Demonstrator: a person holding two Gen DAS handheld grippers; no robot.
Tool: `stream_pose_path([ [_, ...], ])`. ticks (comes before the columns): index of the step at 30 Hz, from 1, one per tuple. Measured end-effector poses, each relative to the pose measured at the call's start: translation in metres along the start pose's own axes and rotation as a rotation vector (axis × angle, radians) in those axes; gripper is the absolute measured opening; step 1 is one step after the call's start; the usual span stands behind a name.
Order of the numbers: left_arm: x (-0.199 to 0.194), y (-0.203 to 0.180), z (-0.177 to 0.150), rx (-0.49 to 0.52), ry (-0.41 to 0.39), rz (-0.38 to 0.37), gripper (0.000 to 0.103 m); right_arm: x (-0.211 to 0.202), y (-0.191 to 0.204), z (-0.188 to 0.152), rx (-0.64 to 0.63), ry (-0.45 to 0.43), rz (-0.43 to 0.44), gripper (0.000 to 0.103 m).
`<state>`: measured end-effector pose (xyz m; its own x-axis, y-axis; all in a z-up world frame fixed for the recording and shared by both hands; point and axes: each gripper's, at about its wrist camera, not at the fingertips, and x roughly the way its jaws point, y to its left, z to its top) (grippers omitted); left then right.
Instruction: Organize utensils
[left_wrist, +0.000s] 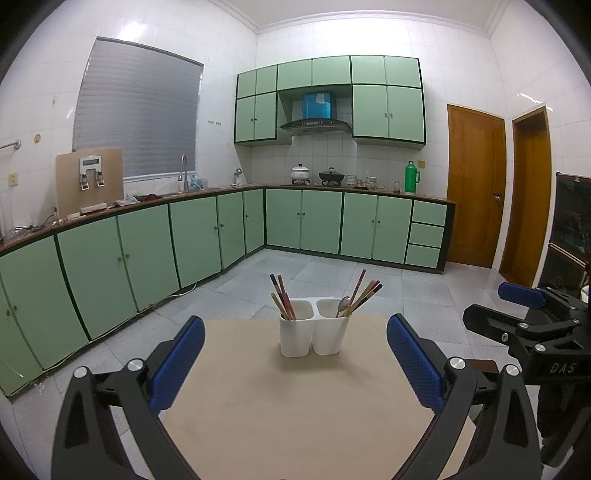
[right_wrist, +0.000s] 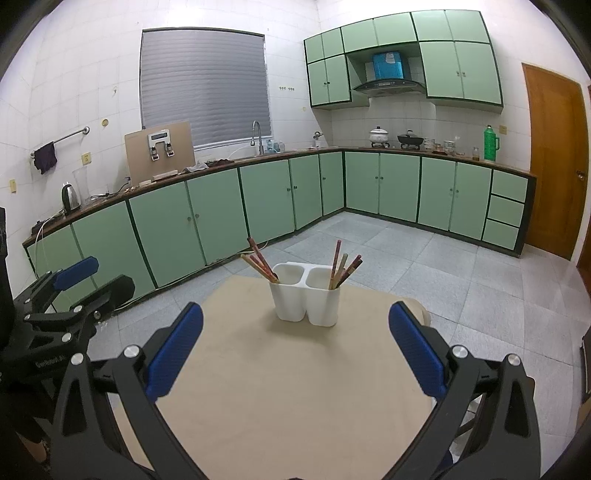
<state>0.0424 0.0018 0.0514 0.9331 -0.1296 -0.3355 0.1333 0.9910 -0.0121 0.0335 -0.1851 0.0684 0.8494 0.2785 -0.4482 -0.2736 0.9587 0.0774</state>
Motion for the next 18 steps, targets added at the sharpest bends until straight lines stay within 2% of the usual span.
stream_pose_path([
  [18, -0.0026, 0.0043, -0.0007, -0.004, 0.004, 0.002, 0.097, 0.0013, 0.0023, 0.0010, 0.000, 0.001, 0.003, 0.098],
])
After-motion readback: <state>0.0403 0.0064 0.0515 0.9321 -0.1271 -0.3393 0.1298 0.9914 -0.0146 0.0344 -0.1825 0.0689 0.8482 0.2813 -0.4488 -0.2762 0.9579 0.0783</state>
